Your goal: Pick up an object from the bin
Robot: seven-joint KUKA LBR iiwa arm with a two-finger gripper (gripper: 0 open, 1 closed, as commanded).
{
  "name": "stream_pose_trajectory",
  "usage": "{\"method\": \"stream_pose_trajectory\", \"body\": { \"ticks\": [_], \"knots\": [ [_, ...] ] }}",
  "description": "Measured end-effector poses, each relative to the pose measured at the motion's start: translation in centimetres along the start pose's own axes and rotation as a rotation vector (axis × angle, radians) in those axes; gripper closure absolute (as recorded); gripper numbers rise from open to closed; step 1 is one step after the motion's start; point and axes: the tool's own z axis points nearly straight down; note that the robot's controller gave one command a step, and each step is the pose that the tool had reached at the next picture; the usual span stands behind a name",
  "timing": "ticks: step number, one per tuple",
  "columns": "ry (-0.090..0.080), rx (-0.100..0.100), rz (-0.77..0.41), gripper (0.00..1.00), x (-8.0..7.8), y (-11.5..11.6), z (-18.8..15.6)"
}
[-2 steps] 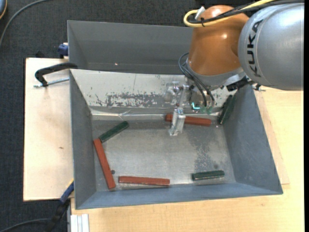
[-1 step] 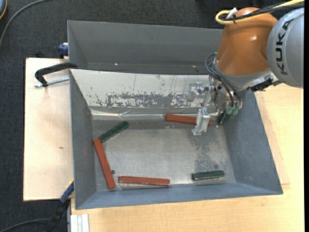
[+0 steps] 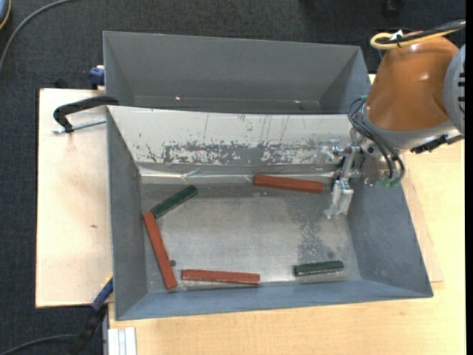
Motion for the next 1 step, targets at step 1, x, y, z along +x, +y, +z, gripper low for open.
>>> {"method": "stream_pose_trajectory", "body": {
  "ticks": [1],
  "knots": [
    [0.006,-0.003,0.011,0.0,4.38,-2.58,6.76]
  ]
}}
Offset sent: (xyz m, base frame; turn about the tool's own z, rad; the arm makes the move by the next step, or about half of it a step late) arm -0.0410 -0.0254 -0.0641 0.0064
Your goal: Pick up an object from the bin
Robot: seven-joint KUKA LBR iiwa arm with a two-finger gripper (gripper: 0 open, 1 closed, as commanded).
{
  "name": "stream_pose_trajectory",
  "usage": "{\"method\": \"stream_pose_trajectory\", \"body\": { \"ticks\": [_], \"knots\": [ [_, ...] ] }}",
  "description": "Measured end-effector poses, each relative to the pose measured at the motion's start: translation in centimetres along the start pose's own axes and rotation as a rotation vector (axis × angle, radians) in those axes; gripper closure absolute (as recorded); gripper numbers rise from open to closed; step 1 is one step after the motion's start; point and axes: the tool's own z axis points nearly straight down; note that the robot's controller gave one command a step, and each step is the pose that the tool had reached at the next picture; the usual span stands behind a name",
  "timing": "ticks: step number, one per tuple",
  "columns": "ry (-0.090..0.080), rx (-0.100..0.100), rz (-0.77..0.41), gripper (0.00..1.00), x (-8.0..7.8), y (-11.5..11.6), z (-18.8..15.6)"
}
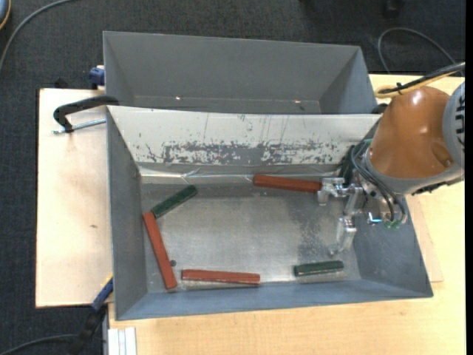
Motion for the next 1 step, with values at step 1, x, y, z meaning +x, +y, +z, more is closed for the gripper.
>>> {"method": "stream_pose_trajectory", "body": {
  "ticks": [1],
  "knots": [
    [-0.007,0.001,-0.054,0.0,3.55,0.29,2.38]
  ]
}}
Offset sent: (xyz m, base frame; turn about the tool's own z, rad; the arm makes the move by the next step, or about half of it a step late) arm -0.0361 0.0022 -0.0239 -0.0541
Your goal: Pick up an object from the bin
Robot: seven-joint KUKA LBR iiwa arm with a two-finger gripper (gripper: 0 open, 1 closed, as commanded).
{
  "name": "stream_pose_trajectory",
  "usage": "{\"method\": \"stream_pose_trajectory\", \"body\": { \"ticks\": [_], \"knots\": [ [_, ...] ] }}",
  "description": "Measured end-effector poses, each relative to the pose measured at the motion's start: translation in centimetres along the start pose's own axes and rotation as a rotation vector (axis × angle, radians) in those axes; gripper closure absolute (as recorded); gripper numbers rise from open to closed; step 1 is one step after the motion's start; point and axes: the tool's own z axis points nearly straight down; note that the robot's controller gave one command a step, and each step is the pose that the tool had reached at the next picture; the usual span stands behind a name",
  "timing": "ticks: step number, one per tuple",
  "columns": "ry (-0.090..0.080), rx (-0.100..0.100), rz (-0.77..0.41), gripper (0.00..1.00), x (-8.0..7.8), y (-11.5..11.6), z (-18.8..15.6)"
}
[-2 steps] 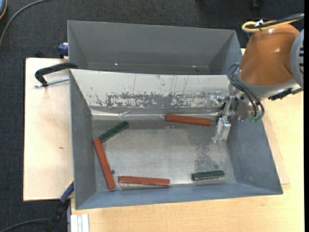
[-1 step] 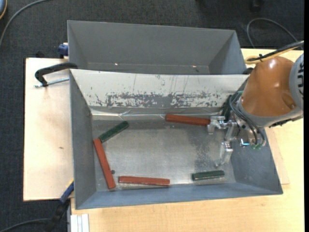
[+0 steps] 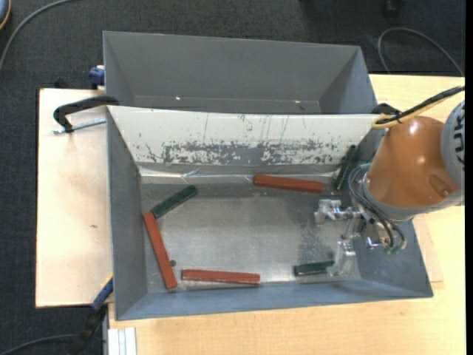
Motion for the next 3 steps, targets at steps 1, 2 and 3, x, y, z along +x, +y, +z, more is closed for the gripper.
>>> {"method": "stream_pose_trajectory", "body": {
  "ticks": [1,2,3],
  "knots": [
    [0.0,0.0,-0.136,0.0,0.4,-1.0,2.6],
    [0.0,0.0,-0.136,1.0,0.4,-1.0,2.6],
    [-0.009,0.003,-0.244,1.0,-1.0,-1.4,-13.1]
  ]
}}
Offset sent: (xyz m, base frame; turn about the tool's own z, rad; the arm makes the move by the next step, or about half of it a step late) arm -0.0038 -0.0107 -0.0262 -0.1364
